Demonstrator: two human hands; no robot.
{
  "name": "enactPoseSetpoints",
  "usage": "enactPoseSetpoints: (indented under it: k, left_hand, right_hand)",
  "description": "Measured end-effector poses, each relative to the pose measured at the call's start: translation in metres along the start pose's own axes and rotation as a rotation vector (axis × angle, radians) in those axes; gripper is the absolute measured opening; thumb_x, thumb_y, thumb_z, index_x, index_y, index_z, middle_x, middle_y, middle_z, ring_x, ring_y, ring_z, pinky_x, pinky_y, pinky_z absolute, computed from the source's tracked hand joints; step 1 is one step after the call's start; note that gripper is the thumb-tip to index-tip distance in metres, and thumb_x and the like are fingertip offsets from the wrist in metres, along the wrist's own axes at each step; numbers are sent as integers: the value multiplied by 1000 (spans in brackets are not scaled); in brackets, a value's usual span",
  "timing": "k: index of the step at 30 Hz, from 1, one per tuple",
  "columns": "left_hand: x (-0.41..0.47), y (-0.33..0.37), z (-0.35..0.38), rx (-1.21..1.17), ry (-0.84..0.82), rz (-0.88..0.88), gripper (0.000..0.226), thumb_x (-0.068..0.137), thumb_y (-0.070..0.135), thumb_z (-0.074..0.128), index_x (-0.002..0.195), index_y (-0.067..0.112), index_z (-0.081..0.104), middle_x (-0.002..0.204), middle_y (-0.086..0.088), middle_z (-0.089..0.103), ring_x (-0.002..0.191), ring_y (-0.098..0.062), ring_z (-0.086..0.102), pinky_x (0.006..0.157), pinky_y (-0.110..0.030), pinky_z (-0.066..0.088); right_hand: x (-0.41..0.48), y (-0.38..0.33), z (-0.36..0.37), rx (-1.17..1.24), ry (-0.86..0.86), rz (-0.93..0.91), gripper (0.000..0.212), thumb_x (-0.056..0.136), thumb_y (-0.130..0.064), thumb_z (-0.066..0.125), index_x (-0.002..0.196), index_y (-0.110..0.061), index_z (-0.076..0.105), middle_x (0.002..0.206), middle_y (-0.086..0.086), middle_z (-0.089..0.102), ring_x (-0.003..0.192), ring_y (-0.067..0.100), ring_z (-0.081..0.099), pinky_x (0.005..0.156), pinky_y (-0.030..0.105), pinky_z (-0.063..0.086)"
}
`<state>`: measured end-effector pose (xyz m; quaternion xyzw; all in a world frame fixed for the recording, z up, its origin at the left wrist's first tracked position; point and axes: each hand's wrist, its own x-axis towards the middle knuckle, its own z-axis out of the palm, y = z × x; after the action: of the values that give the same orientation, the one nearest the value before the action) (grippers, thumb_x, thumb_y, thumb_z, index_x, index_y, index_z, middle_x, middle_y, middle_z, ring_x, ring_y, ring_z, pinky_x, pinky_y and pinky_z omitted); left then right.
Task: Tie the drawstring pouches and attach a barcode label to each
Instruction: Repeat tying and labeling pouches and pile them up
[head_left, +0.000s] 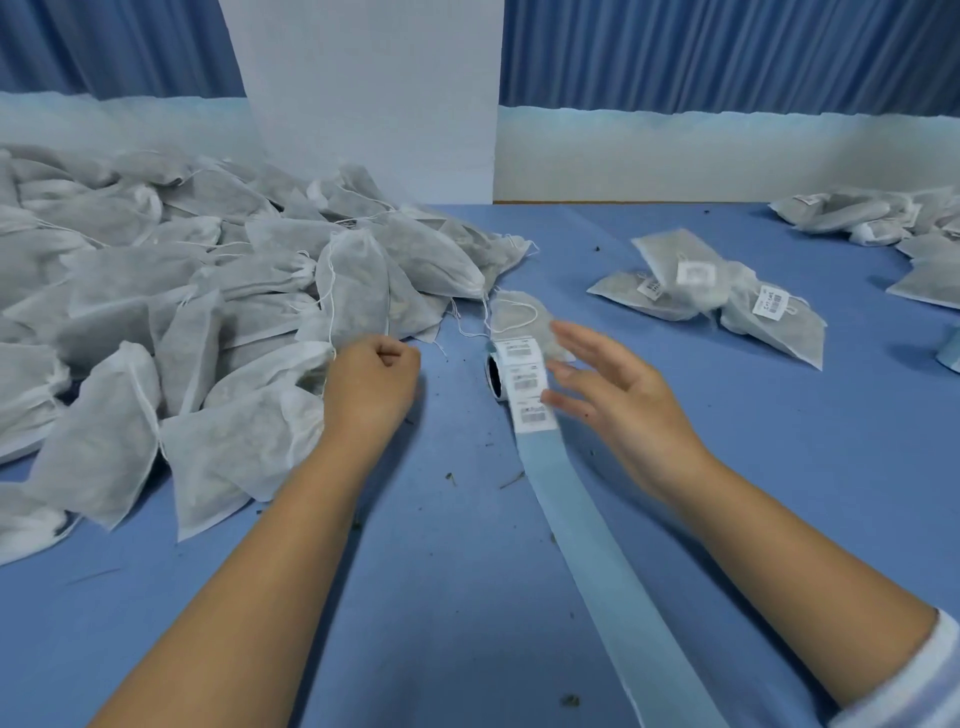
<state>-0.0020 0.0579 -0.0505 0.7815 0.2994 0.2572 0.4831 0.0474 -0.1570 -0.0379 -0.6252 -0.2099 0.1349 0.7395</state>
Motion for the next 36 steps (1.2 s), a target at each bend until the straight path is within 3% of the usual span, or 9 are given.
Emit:
enactPoseSetpoints:
  k: [2,4,7,10,15,21,25,30,36]
  left_hand:
    - [-1,-2,-1,118,97,108,13,89,19,62,100,12,62,103,-3,65,89,-25,64,74,-32,44]
    - [-1,-4,-4,249,201,208,36,89,17,68,121,8,55,129,-12,47,89,-29,57,75,-30,38]
    - [4,-2,-11,348,331,229,61,86,17,74,136,6,42,140,-15,34,92,-31,52,75,-37,40]
    - [15,-7,-15,338,287,143,61,89,17,70,138,0,37,130,-20,53,114,-39,54,90,-44,43]
    - [19,-14,-16,346,173,145,29,92,24,63,111,2,61,105,-16,67,98,-34,61,81,-36,43]
    - [0,8,-18,134,96,452,12,74,21,68,74,13,59,98,1,52,85,-7,46,73,-4,32]
    - [-19,29,-22,16,-175,619,11,68,15,58,71,23,51,91,4,67,85,-8,58,75,-16,43]
    - [-34,36,-16,-20,-355,614,25,72,3,60,70,28,54,85,10,72,79,-6,63,71,-16,45]
    - [-37,36,-10,-7,-433,604,16,65,13,57,79,21,58,85,6,67,81,-13,61,74,-23,46]
  right_hand:
    - [-3,2,3,-98,-9,-18,32,93,0,58,109,-25,71,116,-4,70,116,15,62,97,32,53]
    - [-3,2,3,-223,14,-71,31,90,-2,61,102,-28,72,121,-9,67,119,4,58,100,27,48]
    - [-3,2,-1,-276,47,-88,32,89,-2,61,95,-31,73,112,-19,68,114,0,59,99,26,46]
    - [-1,2,-2,-261,65,-74,31,90,-1,58,92,-29,73,102,-20,71,105,0,63,92,24,48]
    - [0,4,-3,-293,61,-77,25,91,-2,59,92,-23,73,96,-15,72,93,-3,62,90,24,50]
    - [-1,4,-2,-405,61,-177,25,91,-1,61,88,-25,71,104,-3,69,81,-3,59,68,9,45]
    - [-2,4,-1,-434,69,-229,26,88,-2,65,95,-26,68,101,-3,65,78,3,57,62,14,44]
    - [-3,3,-3,-491,52,-366,42,82,-12,76,112,-39,64,109,-6,60,85,9,56,60,18,44]
    - [-3,7,-2,-615,23,-479,16,80,-13,79,91,-24,77,88,-8,69,73,4,58,61,14,41]
